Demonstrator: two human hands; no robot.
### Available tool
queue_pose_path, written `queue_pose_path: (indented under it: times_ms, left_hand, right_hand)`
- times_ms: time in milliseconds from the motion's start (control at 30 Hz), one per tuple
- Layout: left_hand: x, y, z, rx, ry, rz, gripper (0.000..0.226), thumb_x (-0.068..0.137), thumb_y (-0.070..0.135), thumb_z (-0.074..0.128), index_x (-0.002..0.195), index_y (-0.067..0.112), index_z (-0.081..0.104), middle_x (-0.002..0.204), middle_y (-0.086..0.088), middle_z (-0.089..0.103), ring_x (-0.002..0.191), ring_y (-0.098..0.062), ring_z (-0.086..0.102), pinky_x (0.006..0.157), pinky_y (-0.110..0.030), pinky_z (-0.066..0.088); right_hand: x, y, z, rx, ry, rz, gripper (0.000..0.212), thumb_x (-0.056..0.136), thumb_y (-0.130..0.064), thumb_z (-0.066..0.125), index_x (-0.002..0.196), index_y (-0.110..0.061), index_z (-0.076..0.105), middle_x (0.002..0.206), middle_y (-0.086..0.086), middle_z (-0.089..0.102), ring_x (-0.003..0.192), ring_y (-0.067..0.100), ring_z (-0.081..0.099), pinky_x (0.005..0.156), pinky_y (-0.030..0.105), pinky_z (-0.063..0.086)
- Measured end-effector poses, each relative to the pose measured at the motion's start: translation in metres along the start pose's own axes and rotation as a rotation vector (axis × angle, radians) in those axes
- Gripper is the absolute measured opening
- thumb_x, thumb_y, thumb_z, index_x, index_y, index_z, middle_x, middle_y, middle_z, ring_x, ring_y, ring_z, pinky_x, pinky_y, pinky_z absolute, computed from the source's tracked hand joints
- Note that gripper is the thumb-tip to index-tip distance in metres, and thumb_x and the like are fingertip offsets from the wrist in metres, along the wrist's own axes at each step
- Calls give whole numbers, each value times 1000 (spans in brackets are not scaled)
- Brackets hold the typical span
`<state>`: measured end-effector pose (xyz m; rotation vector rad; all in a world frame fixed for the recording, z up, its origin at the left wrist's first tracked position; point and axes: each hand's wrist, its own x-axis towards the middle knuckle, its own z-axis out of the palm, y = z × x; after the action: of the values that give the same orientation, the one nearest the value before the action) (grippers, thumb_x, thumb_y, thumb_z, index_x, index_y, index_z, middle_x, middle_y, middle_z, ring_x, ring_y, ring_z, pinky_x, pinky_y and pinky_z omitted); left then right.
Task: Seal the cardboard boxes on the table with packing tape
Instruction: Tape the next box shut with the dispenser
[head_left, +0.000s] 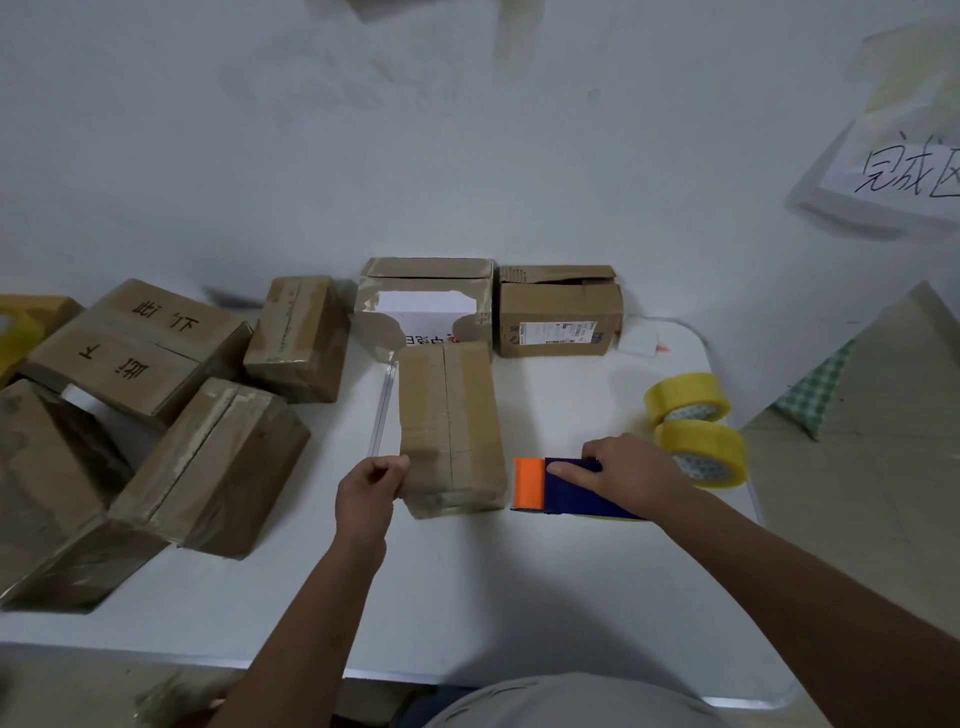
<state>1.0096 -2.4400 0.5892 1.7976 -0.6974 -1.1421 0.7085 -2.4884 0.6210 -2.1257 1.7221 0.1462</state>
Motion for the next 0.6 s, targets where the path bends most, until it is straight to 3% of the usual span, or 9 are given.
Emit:
queue_pose_path:
  times_ms: [233,367,600]
  left_hand:
    - [16,-2,-21,84,40,7,13,92,25,70,95,12,72,89,-6,69,86,-21,64,81,-31,52]
    - [20,-6,-29,117,55,33,13,92,27,68,91,14,71,82,-2,67,79,-16,62,66,-22,47]
    - [27,-17,-50,95,112,5,8,92,25,69,88,18,71,88,-4,70,84,-20,64,73,-28,50]
  right_hand:
    - [2,1,-7,-9,-26,-20,64,80,-83,31,87,-26,60,74,-4,60,68,12,58,57,26,45]
    - [6,-2,-9,-22,-30,-63,68,81,-82,30,90,-24,63,69,-7,57,67,11,58,57,25,44]
    - [9,0,-7,-93,-58,-88,74,77,-86,26,83,-21,63,69,-4,58,66,12,57,55,27,40]
